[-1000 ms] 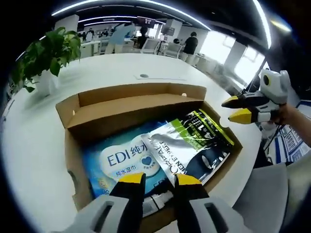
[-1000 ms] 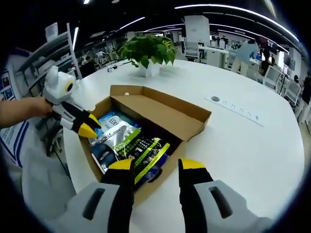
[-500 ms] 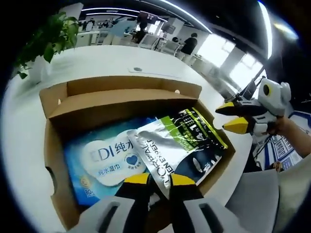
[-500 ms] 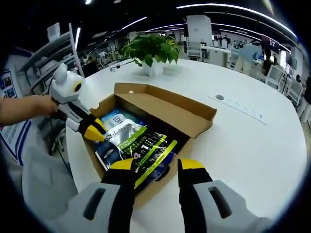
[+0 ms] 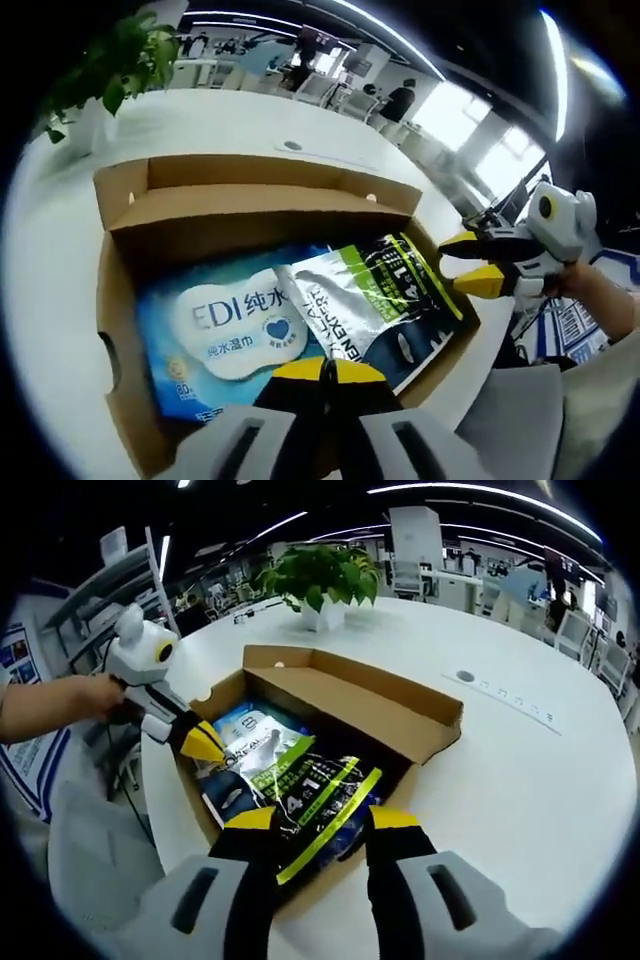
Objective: Operate the shoe box by opening the lid, removing the specified soft item, and placing it in the target area until the item is outside and the box remains undamaged.
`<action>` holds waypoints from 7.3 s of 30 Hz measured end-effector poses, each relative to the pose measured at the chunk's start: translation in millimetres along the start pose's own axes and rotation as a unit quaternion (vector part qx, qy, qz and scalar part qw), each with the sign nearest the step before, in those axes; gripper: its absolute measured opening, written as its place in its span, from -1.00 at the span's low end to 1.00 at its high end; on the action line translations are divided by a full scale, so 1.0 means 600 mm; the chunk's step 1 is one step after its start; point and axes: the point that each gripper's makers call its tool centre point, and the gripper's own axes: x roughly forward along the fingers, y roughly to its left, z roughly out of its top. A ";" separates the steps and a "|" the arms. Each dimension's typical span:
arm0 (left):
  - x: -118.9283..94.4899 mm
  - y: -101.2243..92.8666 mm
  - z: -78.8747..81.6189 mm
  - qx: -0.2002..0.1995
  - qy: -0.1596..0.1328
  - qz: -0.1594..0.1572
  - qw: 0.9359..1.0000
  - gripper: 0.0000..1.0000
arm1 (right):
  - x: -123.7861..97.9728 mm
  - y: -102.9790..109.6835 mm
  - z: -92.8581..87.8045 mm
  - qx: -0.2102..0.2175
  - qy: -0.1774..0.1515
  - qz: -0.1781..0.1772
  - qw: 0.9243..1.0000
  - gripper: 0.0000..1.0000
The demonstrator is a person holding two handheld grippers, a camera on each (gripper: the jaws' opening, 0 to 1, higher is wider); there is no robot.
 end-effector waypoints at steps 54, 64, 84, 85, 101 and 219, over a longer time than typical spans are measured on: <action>-0.054 0.024 0.023 0.046 -0.029 0.045 0.997 -1.00 | 0.044 0.050 0.012 0.030 -0.011 0.030 0.999 -0.98; -0.052 -0.006 0.048 0.056 -0.037 0.041 0.997 -1.00 | 0.008 0.032 0.036 0.062 -0.035 0.020 0.997 -1.00; -0.004 -0.095 0.086 0.078 -0.028 0.013 0.996 -1.00 | -0.074 -0.040 0.026 0.105 -0.048 -0.019 0.993 -1.00; -0.001 -0.099 0.086 0.079 -0.026 0.012 0.996 -1.00 | -0.079 -0.046 0.023 0.108 -0.048 -0.022 0.993 -1.00; 0.050 -0.159 0.108 0.096 -0.018 -0.008 0.995 -1.00 | -0.130 -0.109 -0.003 0.138 -0.053 -0.049 0.988 -1.00; 0.305 -0.251 0.105 0.320 0.164 0.018 0.933 -0.84 | -0.101 -0.342 -0.224 0.230 0.045 -0.171 0.957 -0.98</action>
